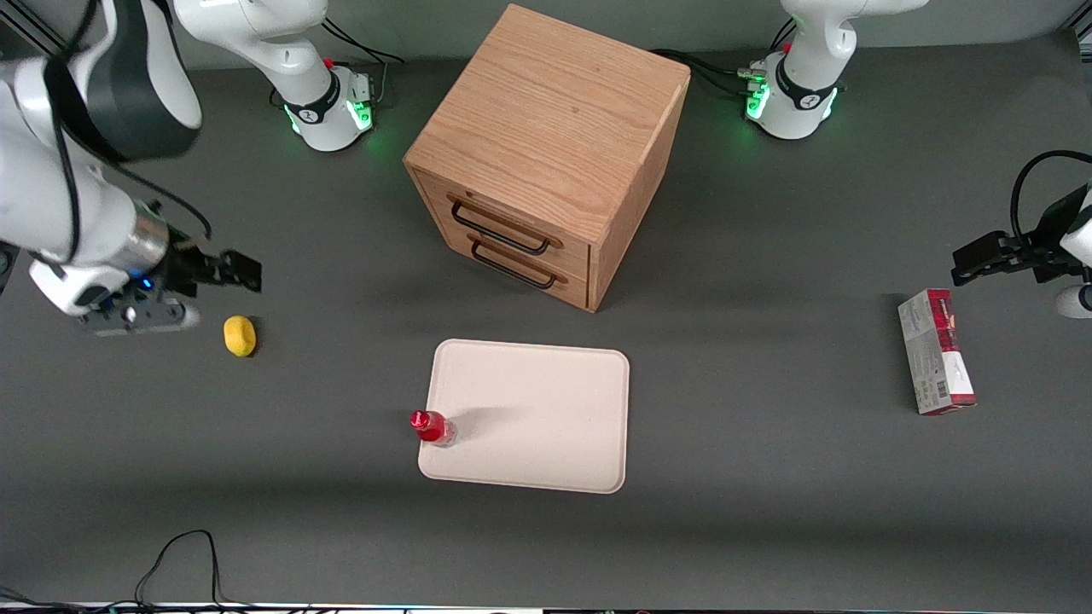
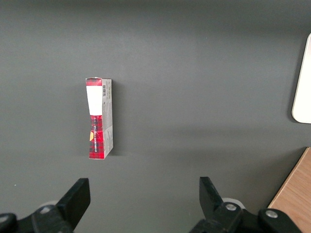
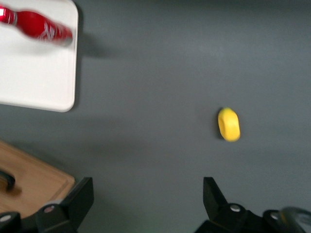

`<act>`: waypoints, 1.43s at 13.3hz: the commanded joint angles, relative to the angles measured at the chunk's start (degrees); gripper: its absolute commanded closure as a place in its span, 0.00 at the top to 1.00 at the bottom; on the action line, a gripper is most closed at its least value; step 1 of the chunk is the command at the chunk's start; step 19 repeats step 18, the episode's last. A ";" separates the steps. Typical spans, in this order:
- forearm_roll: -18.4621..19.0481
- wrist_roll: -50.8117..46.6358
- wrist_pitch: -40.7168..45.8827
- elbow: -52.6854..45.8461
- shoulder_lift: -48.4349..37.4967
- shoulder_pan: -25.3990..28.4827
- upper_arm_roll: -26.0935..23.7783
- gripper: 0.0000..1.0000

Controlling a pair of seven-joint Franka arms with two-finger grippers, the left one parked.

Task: Place coke bottle on tray

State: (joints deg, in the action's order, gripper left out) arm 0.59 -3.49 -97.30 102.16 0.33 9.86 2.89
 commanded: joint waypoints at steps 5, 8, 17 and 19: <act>-0.68 5.34 4.66 3.31 -7.45 2.79 1.24 1.00; -0.77 5.25 7.11 1.04 -6.76 1.83 1.24 1.00; -2.70 5.43 9.06 -1.44 -6.92 1.73 2.38 1.00; -2.70 5.43 9.23 -1.53 -6.84 1.74 2.47 1.00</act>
